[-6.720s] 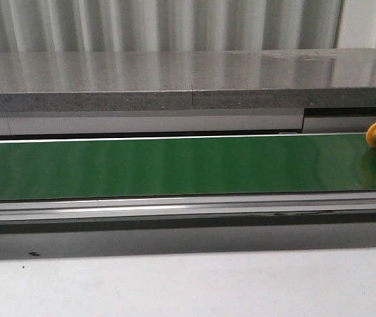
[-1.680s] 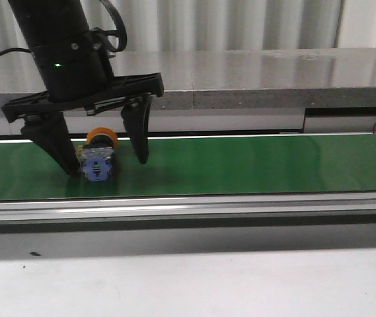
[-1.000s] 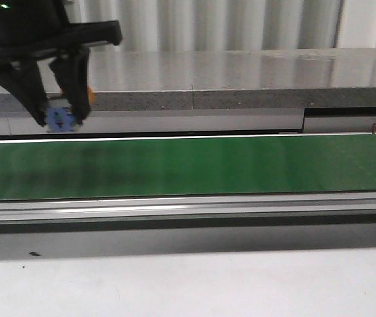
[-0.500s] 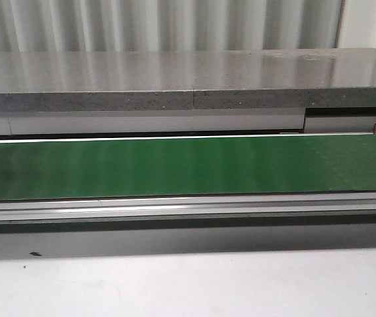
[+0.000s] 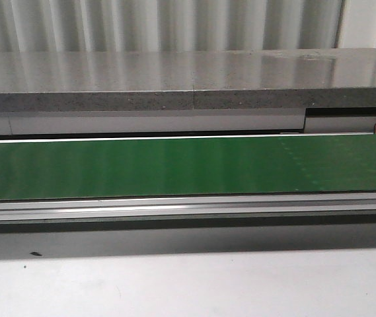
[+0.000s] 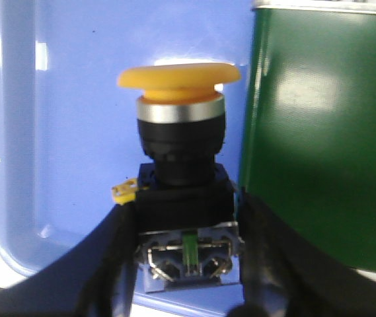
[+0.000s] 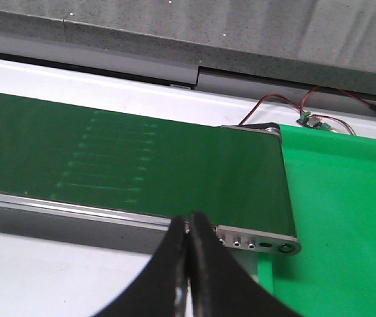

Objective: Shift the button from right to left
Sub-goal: 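Lift the button off the belt and carry it to the blue tray, then lower the button into the blue tray and open the left gripper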

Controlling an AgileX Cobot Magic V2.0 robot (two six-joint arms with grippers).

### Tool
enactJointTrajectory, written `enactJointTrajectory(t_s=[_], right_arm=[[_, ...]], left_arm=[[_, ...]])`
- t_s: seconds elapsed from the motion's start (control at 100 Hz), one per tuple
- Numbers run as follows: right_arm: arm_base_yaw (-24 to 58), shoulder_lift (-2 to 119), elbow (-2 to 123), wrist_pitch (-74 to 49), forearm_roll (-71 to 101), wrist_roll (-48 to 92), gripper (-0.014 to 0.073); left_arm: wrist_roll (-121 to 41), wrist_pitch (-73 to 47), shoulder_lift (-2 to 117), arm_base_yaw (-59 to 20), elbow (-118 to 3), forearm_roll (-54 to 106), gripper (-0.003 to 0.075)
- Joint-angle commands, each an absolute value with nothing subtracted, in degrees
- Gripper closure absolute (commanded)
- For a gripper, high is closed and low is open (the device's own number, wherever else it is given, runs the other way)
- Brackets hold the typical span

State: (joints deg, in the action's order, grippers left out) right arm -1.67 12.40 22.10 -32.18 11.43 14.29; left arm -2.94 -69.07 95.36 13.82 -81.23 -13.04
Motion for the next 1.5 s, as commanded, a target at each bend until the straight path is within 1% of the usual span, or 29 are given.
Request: enactJointTrajectory(t_s=[0.0,0.1,0.3,0.52,0.59,0.69,0.7,0.71,0.76,0.88,0.93,0.96,1.17,1.34,1.37,1.41,1.44,1.49], right_arm=[[-1.46,12.97,23.46,-27.58,11.13,14.67,0.0662],[-1.46,12.97,23.46,-27.58,11.13,14.67,0.0662],[-1.46,12.97,23.46,-27.58,11.13,14.67,0.0662],[-1.46,12.97,23.46,-27.58,11.13,14.67,0.0662],[-1.46,12.97,23.46,-27.58,11.13,14.67,0.0662],[-1.46,12.97,23.46,-27.58,11.13,14.67,0.0662],[-1.46,12.97,23.46,-27.58,11.13,14.67,0.0662],[-1.46,12.97,23.46,-27.58,11.13,14.67,0.0662],[-1.46,12.97,23.46,-27.58,11.13,14.67,0.0662],[-1.46,12.97,23.46,-27.58,11.13,14.67,0.0662],[-1.46,12.97,23.46,-27.58,11.13,14.67,0.0662],[-1.46,12.97,23.46,-27.58,11.13,14.67,0.0662],[-1.46,12.97,23.46,-27.58,11.13,14.67,0.0662],[-1.46,12.97,23.46,-27.58,11.13,14.67,0.0662],[-1.46,12.97,23.46,-27.58,11.13,14.67,0.0662],[-1.46,12.97,23.46,-27.58,11.13,14.67,0.0662],[-1.46,12.97,23.46,-27.58,11.13,14.67,0.0662],[-1.46,12.97,23.46,-27.58,11.13,14.67,0.0662]], left_arm=[[-3.50,-66.79,94.70,15.73,-82.56,-13.74,0.0741],[-4.30,-65.51,97.49,17.61,-82.56,-13.74,0.0741],[-13.55,-63.31,103.18,18.48,-82.56,-14.08,0.0741],[-13.93,-60.30,108.83,18.48,-82.56,-14.83,0.0739],[-13.93,-60.18,109.90,18.48,-82.56,-14.94,0.0725],[-13.93,-60.05,110.79,18.48,-82.56,-14.84,0.0648],[-13.93,-60.05,110.91,18.48,-82.56,-14.84,0.0624],[-13.93,-60.05,110.91,18.48,-82.56,-14.84,0.0624],[-13.93,-60.05,111.23,18.48,-82.56,-14.84,0.0563],[-13.93,-60.05,111.35,18.48,-82.56,-15.30,0.0386],[-13.93,-59.91,111.35,18.48,-82.56,-16.14,0.0339],[-13.93,-59.81,111.35,18.48,-82.68,-16.38,0.0327],[-13.69,-60.20,110.85,18.48,-83.70,-15.57,0.0335],[-13.69,-57.52,107.20,18.48,-83.70,-9.62,0.0339],[-13.59,-56.90,106.10,18.48,-83.70,-7.63,0.0352],[-13.46,-55.92,104.95,18.48,-83.57,-5.25,0.0389],[-13.02,-54.79,103.64,18.48,-83.28,-3.01,0.0423],[-12.32,-52.56,101.61,18.26,-82.53,-1.17,0.0504]])
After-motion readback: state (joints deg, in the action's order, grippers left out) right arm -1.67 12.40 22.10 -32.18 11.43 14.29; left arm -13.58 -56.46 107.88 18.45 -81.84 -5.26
